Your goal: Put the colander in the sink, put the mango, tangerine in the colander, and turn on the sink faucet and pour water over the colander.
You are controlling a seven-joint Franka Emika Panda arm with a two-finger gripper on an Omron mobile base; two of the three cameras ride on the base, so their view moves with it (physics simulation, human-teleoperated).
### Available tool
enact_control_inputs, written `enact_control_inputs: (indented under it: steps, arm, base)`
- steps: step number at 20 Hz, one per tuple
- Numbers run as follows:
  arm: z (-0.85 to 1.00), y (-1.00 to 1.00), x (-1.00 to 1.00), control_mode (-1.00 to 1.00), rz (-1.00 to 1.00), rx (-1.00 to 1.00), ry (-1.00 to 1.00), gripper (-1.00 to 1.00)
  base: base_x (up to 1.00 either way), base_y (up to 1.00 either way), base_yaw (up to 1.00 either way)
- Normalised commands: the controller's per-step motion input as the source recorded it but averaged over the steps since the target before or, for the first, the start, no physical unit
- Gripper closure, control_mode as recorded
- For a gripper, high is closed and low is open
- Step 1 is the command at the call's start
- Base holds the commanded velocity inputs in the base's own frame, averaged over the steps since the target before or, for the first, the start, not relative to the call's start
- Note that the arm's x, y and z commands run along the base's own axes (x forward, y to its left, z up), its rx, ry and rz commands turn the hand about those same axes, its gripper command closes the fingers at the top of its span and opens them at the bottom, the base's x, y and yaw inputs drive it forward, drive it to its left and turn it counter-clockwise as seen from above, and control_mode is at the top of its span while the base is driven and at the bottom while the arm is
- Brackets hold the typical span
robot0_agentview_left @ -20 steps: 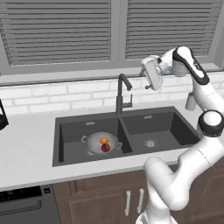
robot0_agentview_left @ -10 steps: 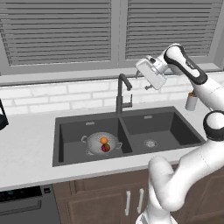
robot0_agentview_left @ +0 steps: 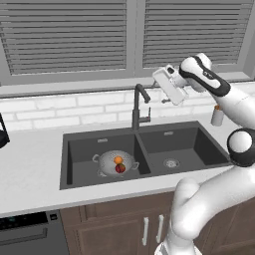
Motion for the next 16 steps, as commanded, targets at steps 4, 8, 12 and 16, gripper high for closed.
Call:
enact_control_inputs:
  steps: [4,8,12,16]
  arm:
    - [0.04,0.16,0.06,-1.0,-0.13,0.01,0.0,-1.0]
    - [0.06,0.14,0.06,-1.0,-0.02,0.06,0.0,-1.0]
    - [0.0,0.14,0.12,-1.0,0.0,0.08,0.0,-1.0]
    - [0.0,0.04,0.26,-1.0,0.0,0.04,0.0,-1.0]
  base:
    - [0.0,0.0,0.0]
    - [0.0,0.0,0.0]
    - [0.0,0.0,0.0]
    - [0.0,0.0,0.0]
